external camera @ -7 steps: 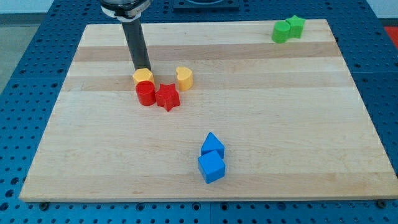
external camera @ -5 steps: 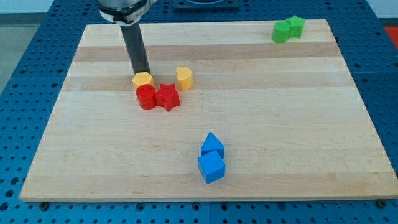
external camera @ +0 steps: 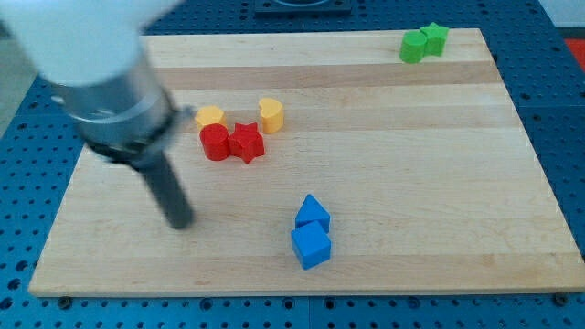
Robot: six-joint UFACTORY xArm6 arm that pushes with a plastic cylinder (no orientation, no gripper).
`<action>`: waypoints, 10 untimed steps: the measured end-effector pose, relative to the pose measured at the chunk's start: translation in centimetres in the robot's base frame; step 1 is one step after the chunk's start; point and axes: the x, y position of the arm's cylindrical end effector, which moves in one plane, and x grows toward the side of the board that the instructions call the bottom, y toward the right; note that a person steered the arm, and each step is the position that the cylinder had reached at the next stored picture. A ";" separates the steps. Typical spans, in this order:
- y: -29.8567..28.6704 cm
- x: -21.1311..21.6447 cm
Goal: Place the blue cube right to the yellow heart
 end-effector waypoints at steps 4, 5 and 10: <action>15.6 6.4; 17.3 6.4; 13.1 2.9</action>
